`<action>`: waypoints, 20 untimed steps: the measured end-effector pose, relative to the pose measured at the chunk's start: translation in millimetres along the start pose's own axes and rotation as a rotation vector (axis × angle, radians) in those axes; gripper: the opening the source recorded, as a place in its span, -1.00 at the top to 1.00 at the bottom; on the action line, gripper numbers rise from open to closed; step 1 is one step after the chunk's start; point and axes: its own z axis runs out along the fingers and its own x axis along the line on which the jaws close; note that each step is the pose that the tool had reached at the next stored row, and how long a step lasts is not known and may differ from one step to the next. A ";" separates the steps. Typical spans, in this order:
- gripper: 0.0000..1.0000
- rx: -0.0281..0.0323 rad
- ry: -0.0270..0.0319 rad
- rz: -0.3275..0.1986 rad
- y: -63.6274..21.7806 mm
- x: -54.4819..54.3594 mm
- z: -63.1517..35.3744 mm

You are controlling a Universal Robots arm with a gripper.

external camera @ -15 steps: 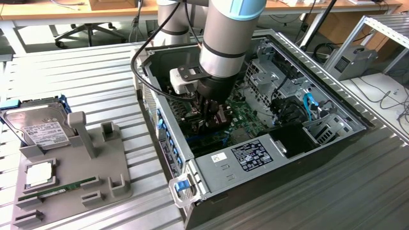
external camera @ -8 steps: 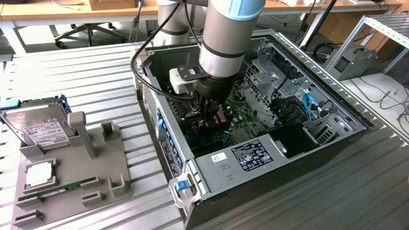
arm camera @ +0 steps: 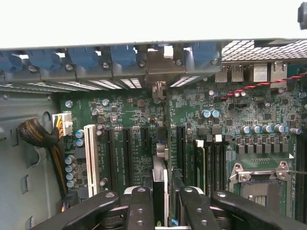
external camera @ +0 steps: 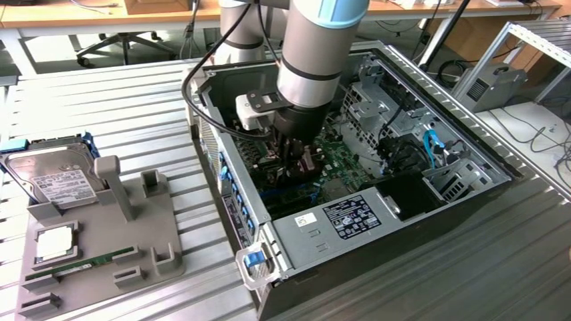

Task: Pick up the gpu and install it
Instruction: 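Insert the gpu into the slot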

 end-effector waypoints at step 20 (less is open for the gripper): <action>0.48 0.0011 0.0122 0.000 -2.5 0.5 0.6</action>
